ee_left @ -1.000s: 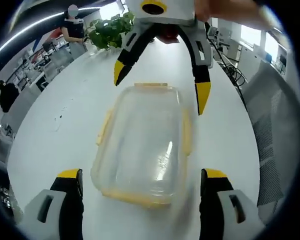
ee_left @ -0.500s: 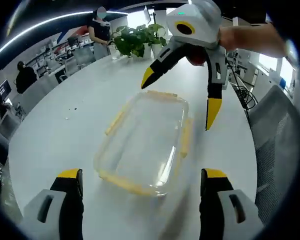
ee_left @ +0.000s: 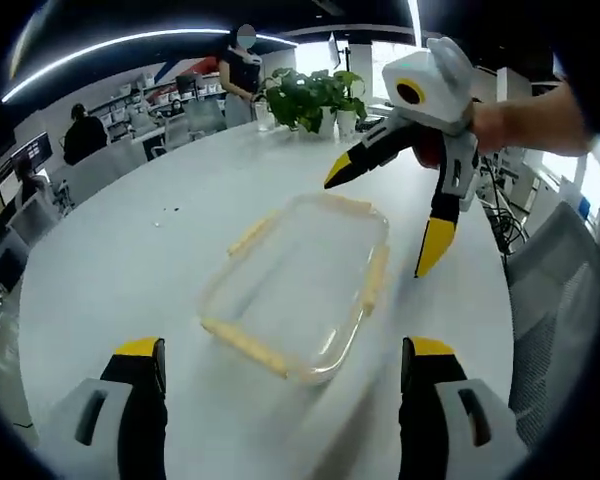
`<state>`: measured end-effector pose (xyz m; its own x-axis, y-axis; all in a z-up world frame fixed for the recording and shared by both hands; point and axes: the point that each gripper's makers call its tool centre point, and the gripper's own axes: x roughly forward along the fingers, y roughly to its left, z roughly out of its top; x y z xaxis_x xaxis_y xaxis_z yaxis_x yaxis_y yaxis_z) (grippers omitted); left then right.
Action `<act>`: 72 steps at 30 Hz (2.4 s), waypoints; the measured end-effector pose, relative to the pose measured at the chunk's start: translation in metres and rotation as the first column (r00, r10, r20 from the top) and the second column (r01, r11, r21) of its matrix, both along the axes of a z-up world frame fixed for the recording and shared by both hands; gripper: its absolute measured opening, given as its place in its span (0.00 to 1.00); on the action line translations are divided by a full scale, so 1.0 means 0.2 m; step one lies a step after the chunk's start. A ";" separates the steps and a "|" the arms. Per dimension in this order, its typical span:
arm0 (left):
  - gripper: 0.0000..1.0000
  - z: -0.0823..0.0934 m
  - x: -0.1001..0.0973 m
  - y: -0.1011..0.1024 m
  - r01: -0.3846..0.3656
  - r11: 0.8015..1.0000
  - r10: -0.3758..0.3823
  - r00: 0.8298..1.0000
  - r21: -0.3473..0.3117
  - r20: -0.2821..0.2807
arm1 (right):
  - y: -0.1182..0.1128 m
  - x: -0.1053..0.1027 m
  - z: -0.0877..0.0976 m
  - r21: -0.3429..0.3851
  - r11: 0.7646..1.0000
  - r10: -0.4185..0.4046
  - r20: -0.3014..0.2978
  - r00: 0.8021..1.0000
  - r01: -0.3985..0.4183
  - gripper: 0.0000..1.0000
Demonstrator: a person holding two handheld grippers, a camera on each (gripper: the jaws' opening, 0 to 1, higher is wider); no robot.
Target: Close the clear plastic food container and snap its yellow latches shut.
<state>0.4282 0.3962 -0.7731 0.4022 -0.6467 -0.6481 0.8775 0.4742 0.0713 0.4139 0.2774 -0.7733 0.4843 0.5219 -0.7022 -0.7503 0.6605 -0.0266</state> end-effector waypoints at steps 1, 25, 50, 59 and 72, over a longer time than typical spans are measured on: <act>0.99 0.00 0.00 0.00 -0.002 1.000 0.002 1.000 -0.001 -0.002 | 0.00 0.00 -0.01 -0.002 1.000 -0.001 -0.003 1.000 0.000 0.95; 0.99 0.03 -0.16 0.11 -0.096 0.995 0.097 0.995 -0.040 0.023 | -0.06 -0.20 0.01 0.017 0.997 -0.080 0.034 0.996 0.080 0.95; 0.99 0.05 -0.47 0.28 -0.182 0.980 0.183 0.983 -0.084 0.000 | -0.14 -0.45 0.12 0.085 0.980 -0.189 0.131 0.973 0.179 0.95; 0.99 0.05 -0.56 0.36 -0.227 0.969 0.227 0.974 -0.100 -0.015 | -0.19 -0.54 0.14 0.110 0.974 -0.215 0.160 0.963 0.199 0.96; 0.99 0.04 -0.71 0.44 -0.261 0.958 0.257 0.965 -0.119 -0.047 | -0.28 -0.67 0.15 0.126 0.959 -0.271 0.169 0.948 0.252 0.95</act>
